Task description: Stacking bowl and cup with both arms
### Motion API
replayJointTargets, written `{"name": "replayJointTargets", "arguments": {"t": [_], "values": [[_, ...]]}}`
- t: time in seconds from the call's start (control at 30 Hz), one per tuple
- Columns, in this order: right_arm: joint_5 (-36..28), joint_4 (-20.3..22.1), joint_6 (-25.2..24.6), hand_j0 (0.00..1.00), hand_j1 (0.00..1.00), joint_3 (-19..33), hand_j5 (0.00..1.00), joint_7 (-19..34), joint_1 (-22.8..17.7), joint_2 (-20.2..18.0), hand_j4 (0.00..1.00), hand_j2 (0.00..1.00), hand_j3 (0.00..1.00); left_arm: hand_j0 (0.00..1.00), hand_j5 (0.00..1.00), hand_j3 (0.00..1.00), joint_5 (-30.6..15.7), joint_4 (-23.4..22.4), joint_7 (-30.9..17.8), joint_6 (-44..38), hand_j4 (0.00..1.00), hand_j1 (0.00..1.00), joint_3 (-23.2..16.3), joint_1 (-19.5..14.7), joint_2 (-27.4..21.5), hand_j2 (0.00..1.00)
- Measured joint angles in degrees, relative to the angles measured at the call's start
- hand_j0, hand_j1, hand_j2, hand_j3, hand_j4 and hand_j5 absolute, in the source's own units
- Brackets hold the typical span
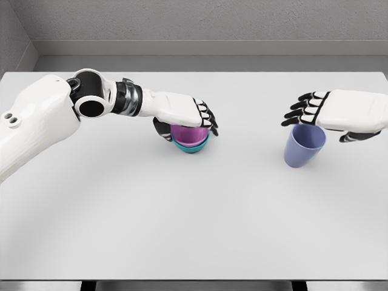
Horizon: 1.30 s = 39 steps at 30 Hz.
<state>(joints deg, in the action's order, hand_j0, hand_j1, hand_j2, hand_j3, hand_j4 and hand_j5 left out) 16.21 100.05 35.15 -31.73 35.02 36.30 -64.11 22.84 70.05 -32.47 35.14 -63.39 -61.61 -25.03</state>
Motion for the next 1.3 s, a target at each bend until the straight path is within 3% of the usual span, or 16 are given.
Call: {"name": "replayJointTargets", "arguments": {"t": [0.2, 0.3, 0.37, 0.43, 0.53, 0.63, 1.3], "values": [[0.16, -0.33, 0.0, 1.0, 1.0, -0.09, 1.0, 0.0, -0.18, 0.32, 1.0, 1.0, 1.0, 1.0, 1.0, 1.0, -0.25, 0.05, 0.14, -0.01, 1.0, 1.0, 0.02, -0.17, -0.14, 1.0], [0.25, -0.34, 0.0, 1.0, 1.0, -0.22, 1.0, 0.0, -0.18, 0.34, 1.0, 1.0, 1.0, 1.0, 1.0, 1.0, -1.83, 0.49, 0.29, -0.03, 1.0, 1.0, 0.05, -2.63, -1.67, 1.0], [0.36, -0.32, 0.0, 1.0, 1.0, -0.31, 1.0, 0.0, -0.26, 0.39, 1.0, 1.0, 1.0, 1.0, 1.0, 1.0, -4.64, 2.13, 0.34, -0.04, 1.0, 1.0, 0.08, -3.95, -5.35, 1.0], [0.42, -0.31, 0.0, 1.0, 1.0, -0.4, 1.0, 0.0, -0.44, 0.46, 1.0, 1.0, 1.0, 1.0, 1.0, 1.0, -8.71, 4.14, 0.4, -0.03, 1.0, 1.0, 0.55, -4.22, -12.12, 1.0], [0.55, -0.3, 0.0, 1.0, 1.0, -0.91, 1.0, 0.0, -0.44, 0.51, 1.0, 1.0, 1.0, 1.0, 1.0, 1.0, -11.81, 5.22, 0.45, 0.02, 1.0, 1.0, 1.78, -2.37, -20.31, 1.0], [0.97, -0.32, 0.0, 1.0, 1.0, -1.27, 1.0, 0.0, -0.52, 0.62, 1.0, 1.0, 1.0, 1.0, 1.0, 1.0, -12.87, 5.65, 0.15, 0.03, 1.0, 1.0, 3.13, 0.53, -23.31, 1.0], [4.07, -1.32, -0.01, 1.0, 1.0, -2.73, 1.0, 0.0, -1.58, 2.82, 1.0, 1.0, 1.0, 1.0, 1.0, 1.0, -13.04, 5.54, -0.15, 0.01, 1.0, 1.0, 3.51, 1.84, -24.2, 1.0]]}}
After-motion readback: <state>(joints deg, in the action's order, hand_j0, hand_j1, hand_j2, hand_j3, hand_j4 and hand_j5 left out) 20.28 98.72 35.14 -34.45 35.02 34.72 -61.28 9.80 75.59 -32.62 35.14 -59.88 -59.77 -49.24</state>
